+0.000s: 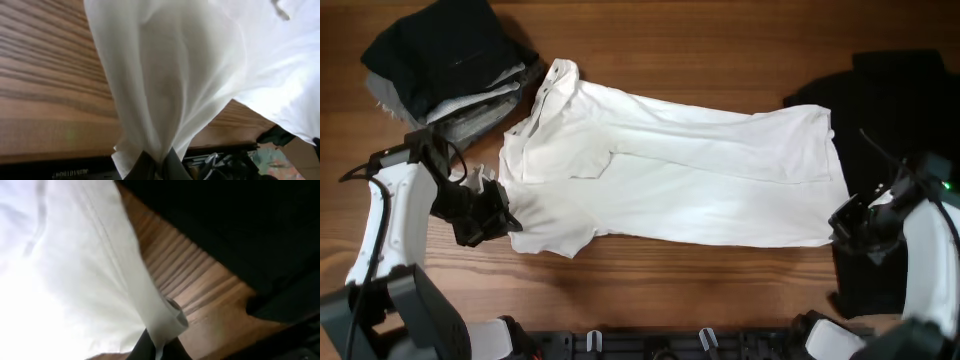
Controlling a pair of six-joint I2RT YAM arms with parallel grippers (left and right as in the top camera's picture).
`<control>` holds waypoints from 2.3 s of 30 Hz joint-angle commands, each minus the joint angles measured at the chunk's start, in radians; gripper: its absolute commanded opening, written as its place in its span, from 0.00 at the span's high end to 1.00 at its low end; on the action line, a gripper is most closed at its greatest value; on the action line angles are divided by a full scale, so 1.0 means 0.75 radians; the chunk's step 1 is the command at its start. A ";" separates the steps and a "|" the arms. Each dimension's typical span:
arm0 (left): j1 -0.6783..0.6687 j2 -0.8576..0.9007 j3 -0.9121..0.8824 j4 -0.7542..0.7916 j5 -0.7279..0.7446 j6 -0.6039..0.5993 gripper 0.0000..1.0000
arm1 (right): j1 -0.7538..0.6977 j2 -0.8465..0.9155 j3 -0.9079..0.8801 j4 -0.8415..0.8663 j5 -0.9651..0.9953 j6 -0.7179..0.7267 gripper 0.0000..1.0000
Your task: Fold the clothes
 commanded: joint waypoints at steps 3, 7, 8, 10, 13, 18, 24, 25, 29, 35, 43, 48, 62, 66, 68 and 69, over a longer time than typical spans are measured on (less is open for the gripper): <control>-0.021 -0.070 0.026 0.140 0.063 0.026 0.96 | 0.001 -0.132 0.036 0.061 -0.063 0.086 0.96; -0.123 -0.068 0.026 0.338 0.061 0.010 0.96 | 0.001 -0.024 0.036 0.189 -0.161 0.090 0.96; -0.143 -0.067 0.026 0.379 0.058 -0.009 0.96 | 0.001 0.009 0.036 0.222 -0.179 0.090 0.96; -0.189 -0.060 0.026 0.481 0.056 -0.038 0.96 | 0.001 0.097 0.036 0.325 -0.265 0.068 0.96; -0.261 -0.042 0.026 0.628 0.049 -0.040 0.96 | 0.001 0.222 0.036 0.498 -0.443 -0.005 0.96; -0.371 -0.007 0.025 0.780 -0.276 -0.086 0.96 | 0.001 0.375 0.036 0.699 -0.517 0.015 0.96; -0.359 -0.002 0.025 1.023 -0.334 -0.257 0.96 | 0.003 0.409 0.035 0.960 -0.545 0.012 0.96; -0.363 0.003 0.025 1.052 -0.334 -0.260 0.96 | 0.004 0.409 0.035 0.983 -0.545 0.022 0.96; -0.378 0.046 0.025 1.103 -0.335 -0.267 0.96 | 0.024 0.409 0.035 1.052 -0.545 0.055 0.96; -0.424 0.145 0.025 1.148 -0.335 -0.295 0.90 | 0.125 0.423 0.035 1.176 -0.413 0.090 0.80; -0.401 0.176 0.026 1.020 -0.393 -0.179 0.17 | 0.100 0.439 0.035 1.057 -0.278 0.074 0.12; -0.289 0.180 0.020 0.766 -0.592 -0.174 0.19 | 0.075 0.439 0.035 0.758 -0.273 -0.031 0.10; -0.201 0.227 -0.141 1.177 -0.584 -0.174 0.96 | 0.076 0.439 0.035 0.558 -0.284 -0.168 0.12; -0.157 0.226 -0.092 1.242 -0.624 -0.174 0.85 | 0.076 0.439 0.035 0.564 -0.283 -0.168 0.12; -0.144 0.220 -0.065 1.218 -0.624 -0.174 0.85 | 0.076 0.439 0.035 0.563 -0.283 -0.168 0.11; -0.134 0.213 -0.048 1.198 -0.623 -0.174 0.78 | 0.076 0.439 0.035 0.562 -0.283 -0.169 0.11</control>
